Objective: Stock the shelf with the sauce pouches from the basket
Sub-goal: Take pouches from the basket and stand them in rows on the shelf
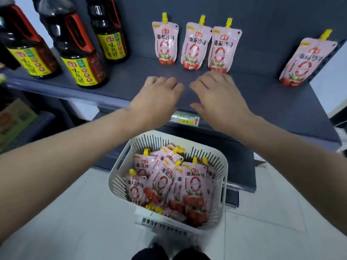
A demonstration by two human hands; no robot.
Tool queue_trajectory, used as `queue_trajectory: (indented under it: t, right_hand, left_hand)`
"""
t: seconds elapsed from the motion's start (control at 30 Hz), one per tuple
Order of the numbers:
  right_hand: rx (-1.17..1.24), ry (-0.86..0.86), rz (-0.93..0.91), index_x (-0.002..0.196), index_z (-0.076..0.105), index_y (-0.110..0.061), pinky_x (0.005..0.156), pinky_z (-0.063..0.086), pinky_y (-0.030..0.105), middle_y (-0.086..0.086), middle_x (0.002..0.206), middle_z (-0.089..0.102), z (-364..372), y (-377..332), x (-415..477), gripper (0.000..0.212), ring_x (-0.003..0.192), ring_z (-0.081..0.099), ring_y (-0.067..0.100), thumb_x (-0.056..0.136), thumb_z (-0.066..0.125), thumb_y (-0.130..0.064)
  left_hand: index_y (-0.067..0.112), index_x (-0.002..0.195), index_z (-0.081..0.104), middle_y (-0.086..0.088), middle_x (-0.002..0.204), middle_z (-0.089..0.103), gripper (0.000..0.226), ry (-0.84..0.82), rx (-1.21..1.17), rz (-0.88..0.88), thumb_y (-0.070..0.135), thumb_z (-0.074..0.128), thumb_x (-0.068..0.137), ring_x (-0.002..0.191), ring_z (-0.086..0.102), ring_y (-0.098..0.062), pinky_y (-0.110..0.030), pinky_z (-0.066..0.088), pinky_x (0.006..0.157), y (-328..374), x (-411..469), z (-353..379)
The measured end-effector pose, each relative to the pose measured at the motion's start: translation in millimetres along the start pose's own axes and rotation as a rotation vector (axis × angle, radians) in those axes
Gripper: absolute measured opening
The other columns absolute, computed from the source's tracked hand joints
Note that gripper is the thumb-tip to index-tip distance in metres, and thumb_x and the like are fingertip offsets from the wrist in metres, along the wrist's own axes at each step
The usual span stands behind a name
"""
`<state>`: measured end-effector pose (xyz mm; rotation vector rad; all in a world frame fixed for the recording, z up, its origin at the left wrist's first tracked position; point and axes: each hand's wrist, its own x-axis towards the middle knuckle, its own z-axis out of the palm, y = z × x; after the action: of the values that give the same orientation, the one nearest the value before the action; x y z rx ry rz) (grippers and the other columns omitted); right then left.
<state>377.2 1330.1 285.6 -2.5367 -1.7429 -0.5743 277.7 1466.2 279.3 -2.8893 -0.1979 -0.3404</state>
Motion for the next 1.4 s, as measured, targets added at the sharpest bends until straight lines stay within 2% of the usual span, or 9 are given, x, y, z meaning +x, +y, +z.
queue_trajectory:
  t: [0.07,0.2,0.37,0.57,0.67,0.87,1.03,1.27,1.4]
  right_hand:
    - [0.028,-0.04,-0.016,0.11,0.063,-0.002,0.094,0.041,0.047,0.018,0.109,0.065,23.9,-16.9,-10.1,0.033,0.112,0.056,0.039,0.083,0.06,-0.021]
    - [0.107,-0.322,0.053,0.129,0.051,-0.013,0.107,0.031,0.04,0.007,0.131,0.054,72.3,-48.5,-30.1,0.038,0.127,0.044,0.028,0.095,0.049,-0.031]
    - [0.163,-0.608,0.192,0.126,0.051,-0.01,0.099,0.038,0.041,0.011,0.125,0.057,133.5,-69.2,-57.9,0.037,0.119,0.048,0.029,0.095,0.046,-0.029]
    - [0.358,-0.834,0.544,0.134,0.044,-0.005,0.099,0.047,0.043,0.014,0.14,0.048,194.9,-67.9,-99.3,0.059,0.126,0.047,0.033,0.088,0.059,-0.038]
    - [0.561,-0.904,0.798,0.13,0.044,-0.002,0.088,0.054,0.038,0.013,0.12,0.063,219.2,-64.7,-116.7,0.061,0.107,0.062,0.028,0.085,0.063,-0.039]
    - [0.883,-0.769,1.192,0.114,0.062,-0.004,0.089,0.054,0.033,0.011,0.111,0.069,237.5,-62.6,-122.3,0.038,0.104,0.066,0.026,0.083,0.07,-0.025]
    - [1.138,-0.669,1.471,0.119,0.058,-0.001,0.082,0.057,0.033,0.014,0.115,0.068,243.2,-65.1,-114.3,0.05,0.103,0.067,0.028,0.074,0.078,-0.007]
    - [1.291,-0.667,1.457,0.115,0.062,-0.005,0.081,0.059,0.048,0.015,0.106,0.072,245.7,-64.2,-119.8,0.058,0.088,0.073,0.031,0.063,0.084,-0.013]
    - [1.201,-0.704,1.339,0.11,0.066,-0.005,0.087,0.057,0.044,0.015,0.107,0.072,222.3,-75.4,-112.4,0.04,0.095,0.071,0.03,0.077,0.077,-0.025]
  left_hand:
    - [0.007,0.118,0.052,-0.012,0.112,0.058,0.039,-0.065,-0.019,0.002,0.015,0.06,0.081,0.102,0.058,-0.034,-0.043,0.039,0.09,-0.6,-16.7,24.6]
    - [0.016,0.133,0.039,-0.005,0.132,0.048,0.043,-0.357,-0.081,0.004,0.023,0.049,0.091,0.121,0.047,-0.027,-0.039,0.03,0.103,-3.8,-49.6,81.8]
    - [0.015,0.133,0.041,-0.007,0.13,0.051,0.044,-0.608,-0.182,0.05,0.026,0.05,0.091,0.117,0.051,-0.028,-0.04,0.037,0.096,0.7,-80.2,151.8]
    - [0.012,0.136,0.037,-0.013,0.137,0.046,0.049,-0.766,-0.435,-0.132,0.019,0.053,0.09,0.117,0.054,-0.031,-0.044,0.047,0.095,24.1,-93.8,200.3]
    - [0.008,0.142,0.028,-0.016,0.141,0.045,0.061,-0.799,-0.562,-0.245,0.012,0.056,0.088,0.114,0.057,-0.031,-0.041,0.05,0.091,33.5,-95.3,214.7]
    - [-0.001,0.14,0.021,-0.019,0.119,0.059,0.068,-0.682,-0.783,-0.622,0.01,0.06,0.086,0.109,0.059,-0.033,-0.036,0.047,0.082,46.9,-89.6,236.1]
    - [0.002,0.121,0.05,-0.015,0.113,0.063,0.041,-0.735,-0.736,-0.68,0.016,0.062,0.084,0.107,0.06,-0.031,-0.034,0.047,0.078,48.2,-82.2,241.4]
    - [0.006,0.139,0.041,-0.011,0.145,0.044,0.059,-0.781,-0.768,-0.688,0.017,0.063,0.086,0.129,0.047,-0.029,-0.032,0.041,0.102,48.5,-79.8,238.4]
    - [0.001,0.132,0.048,-0.013,0.123,0.058,0.053,-0.763,-0.835,-0.76,0.01,0.065,0.083,0.121,0.053,-0.029,-0.027,0.043,0.094,47.4,-83.8,231.1]
